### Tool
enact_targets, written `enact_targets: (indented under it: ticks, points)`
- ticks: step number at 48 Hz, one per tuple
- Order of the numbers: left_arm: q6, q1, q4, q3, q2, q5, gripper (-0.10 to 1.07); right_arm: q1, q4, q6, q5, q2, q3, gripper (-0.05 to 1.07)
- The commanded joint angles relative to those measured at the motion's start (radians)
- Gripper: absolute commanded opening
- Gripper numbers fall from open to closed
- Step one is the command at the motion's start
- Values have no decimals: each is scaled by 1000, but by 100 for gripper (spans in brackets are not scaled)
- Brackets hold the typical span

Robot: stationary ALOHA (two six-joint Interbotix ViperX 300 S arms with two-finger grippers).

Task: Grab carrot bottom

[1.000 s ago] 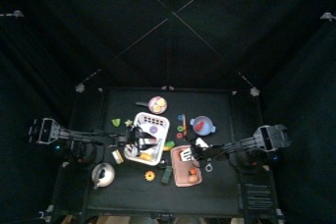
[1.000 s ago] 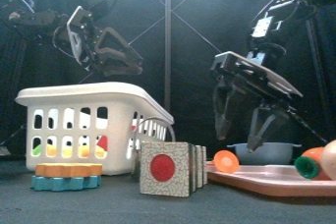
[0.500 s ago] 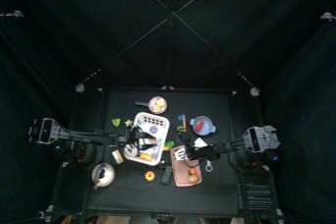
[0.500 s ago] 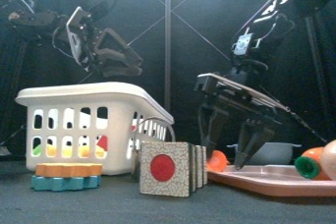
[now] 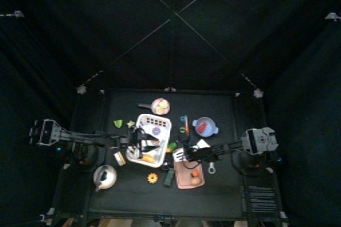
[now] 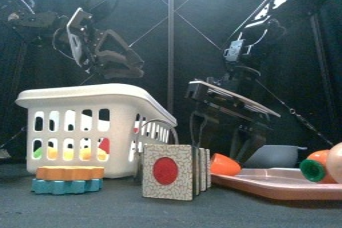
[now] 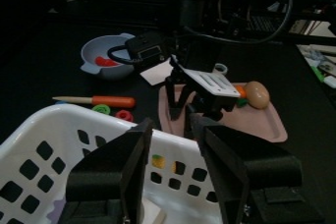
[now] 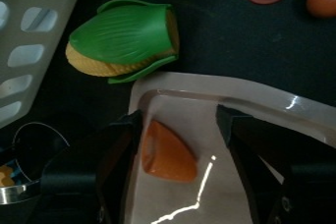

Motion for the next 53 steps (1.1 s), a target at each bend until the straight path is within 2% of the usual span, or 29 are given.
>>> enact_targets:
  ticks: [1, 15, 31, 38, 53]
  points:
    - [0, 2, 2, -9, -9, -3, 78, 3, -2, -2, -3, -15, -9, 93]
    - [0, 2, 2, -9, -11, -3, 78, 31, -64, -75, -3, -54, -3, 93]
    - [0, 3, 2, -9, -9, 0, 78, 52, -48, -120, -2, -110, -2, 93]
    - [0, 3, 2, -9, -9, 0, 78, 64, 6, -120, 17, -110, 5, 93]
    - [0, 3, 2, -9, -8, 2, 78, 91, 147, -120, 158, -124, -15, 93]
